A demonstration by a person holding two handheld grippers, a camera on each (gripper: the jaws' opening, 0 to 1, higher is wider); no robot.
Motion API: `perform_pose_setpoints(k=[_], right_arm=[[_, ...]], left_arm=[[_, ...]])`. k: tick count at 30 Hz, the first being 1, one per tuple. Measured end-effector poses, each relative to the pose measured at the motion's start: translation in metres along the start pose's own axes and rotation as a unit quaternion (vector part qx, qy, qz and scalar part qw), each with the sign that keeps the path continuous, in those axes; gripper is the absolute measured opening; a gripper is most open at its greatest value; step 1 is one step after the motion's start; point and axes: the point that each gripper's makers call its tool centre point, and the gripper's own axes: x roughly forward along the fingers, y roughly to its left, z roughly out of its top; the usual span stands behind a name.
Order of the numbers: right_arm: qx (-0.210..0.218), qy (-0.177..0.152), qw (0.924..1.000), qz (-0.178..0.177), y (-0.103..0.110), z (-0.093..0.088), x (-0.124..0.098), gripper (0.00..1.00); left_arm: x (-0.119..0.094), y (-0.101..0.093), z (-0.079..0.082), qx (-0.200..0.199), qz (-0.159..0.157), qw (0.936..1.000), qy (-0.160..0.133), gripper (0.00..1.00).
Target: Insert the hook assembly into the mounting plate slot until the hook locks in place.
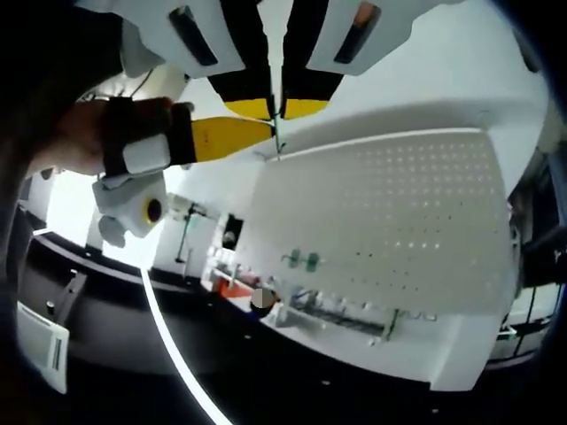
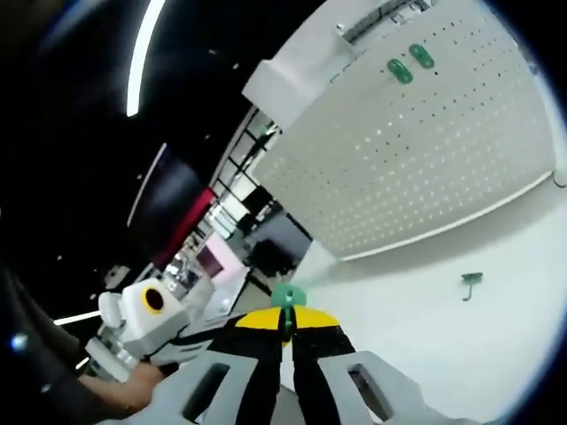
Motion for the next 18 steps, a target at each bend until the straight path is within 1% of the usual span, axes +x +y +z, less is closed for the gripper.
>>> perform_pose_setpoints(k=[3, 6, 7, 8, 9, 12, 14, 18], right_arm=[[-0.012, 0.005, 0.9999, -0.002, -0.002, -0.002, 0.000, 0.01], [-0.019, 0.010, 0.9998, -0.003, -0.004, -0.004, 0.000, 0.00], [-0.022, 0.015, 0.9997, -0.003, -0.005, -0.006, 0.001, 0.00], [-0.021, 0.019, 0.9996, -0.003, -0.006, -0.008, 0.001, 0.00], [-0.019, 0.029, 0.9994, -0.003, -0.008, -0.012, 0.002, 0.00], [-0.044, 0.036, 0.9983, -0.008, -0.010, -0.015, 0.001, 0.00], [-0.057, 0.038, 0.9976, -0.010, -0.010, -0.016, 0.001, 0.00], [-0.093, 0.046, 0.9944, -0.013, -0.011, -0.017, 0.001, 0.00]], left_arm=[[0.001, 0.001, -0.003, -0.013, -0.003, 0.9999, 0.007, 0.04], [0.003, 0.000, -0.005, -0.008, -0.010, 0.9998, 0.016, 0.05], [0.003, 0.000, -0.009, -0.007, -0.015, 0.9995, 0.025, 0.06], [0.003, 0.000, -0.010, -0.007, -0.016, 0.9995, 0.027, 0.06], [0.002, 0.000, -0.013, -0.001, -0.019, 0.9993, 0.033, 0.07], [0.001, 0.001, -0.018, -0.004, -0.018, 0.9991, 0.039, 0.18], [0.000, 0.002, -0.021, -0.010, -0.019, 0.9988, 0.044, 0.23], [0.000, 0.003, -0.025, -0.013, -0.016, 0.9985, 0.051, 0.39]])
